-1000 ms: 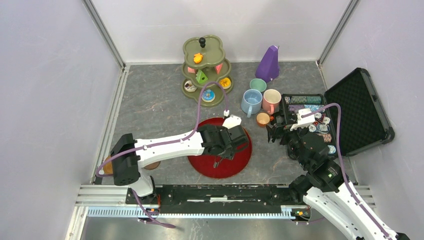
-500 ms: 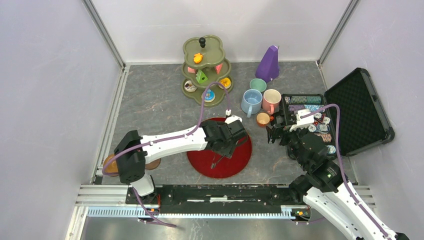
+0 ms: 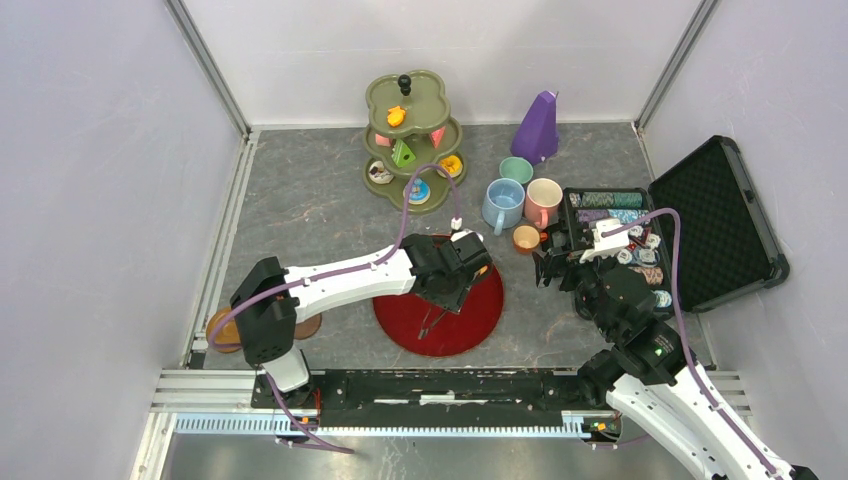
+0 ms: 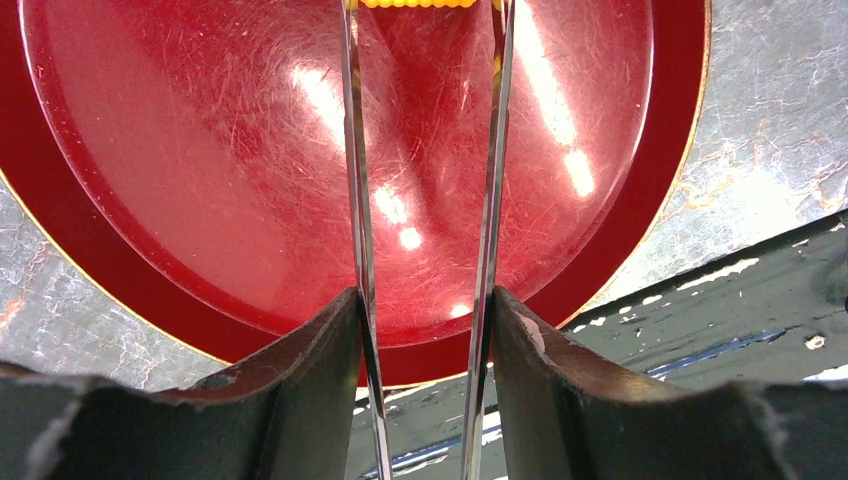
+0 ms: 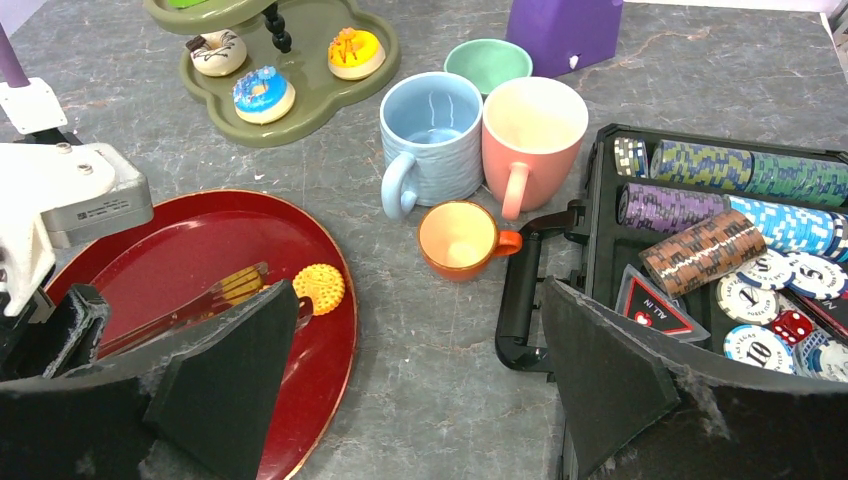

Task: Serve the afternoon tea

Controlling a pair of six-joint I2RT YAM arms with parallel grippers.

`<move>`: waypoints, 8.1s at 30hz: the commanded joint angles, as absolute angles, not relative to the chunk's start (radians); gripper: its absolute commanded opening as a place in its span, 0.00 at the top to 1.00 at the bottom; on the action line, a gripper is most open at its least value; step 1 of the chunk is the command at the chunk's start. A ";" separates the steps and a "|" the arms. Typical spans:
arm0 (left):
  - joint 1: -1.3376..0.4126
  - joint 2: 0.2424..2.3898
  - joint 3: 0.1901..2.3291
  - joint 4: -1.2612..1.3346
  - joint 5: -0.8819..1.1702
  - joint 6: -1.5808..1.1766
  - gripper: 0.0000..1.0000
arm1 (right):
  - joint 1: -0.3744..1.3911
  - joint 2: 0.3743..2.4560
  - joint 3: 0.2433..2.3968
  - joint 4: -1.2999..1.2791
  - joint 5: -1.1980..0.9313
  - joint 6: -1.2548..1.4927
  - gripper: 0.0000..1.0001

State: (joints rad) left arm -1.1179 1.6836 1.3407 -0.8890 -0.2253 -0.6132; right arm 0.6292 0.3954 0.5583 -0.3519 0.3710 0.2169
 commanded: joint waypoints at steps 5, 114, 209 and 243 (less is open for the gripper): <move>-1.113 1.657 1.353 -0.909 -0.200 -0.572 0.45 | 0.632 0.399 0.555 -0.296 0.381 0.232 0.02; -0.690 1.177 1.440 -0.887 -0.004 -0.313 0.46 | 0.631 0.446 0.560 -0.240 0.442 0.212 0.02; -0.444 1.522 1.847 -0.647 -0.275 -0.155 0.64 | 0.632 0.490 0.597 -0.229 0.458 0.210 0.02; -0.405 1.758 2.034 -0.724 -0.255 -0.134 0.49 | 0.632 0.498 0.613 -0.239 0.463 0.202 0.02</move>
State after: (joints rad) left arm -0.4099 1.7756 1.9869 -0.7399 -0.2562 -0.1772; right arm 0.6292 0.4889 0.5613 -0.2638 0.4541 0.2115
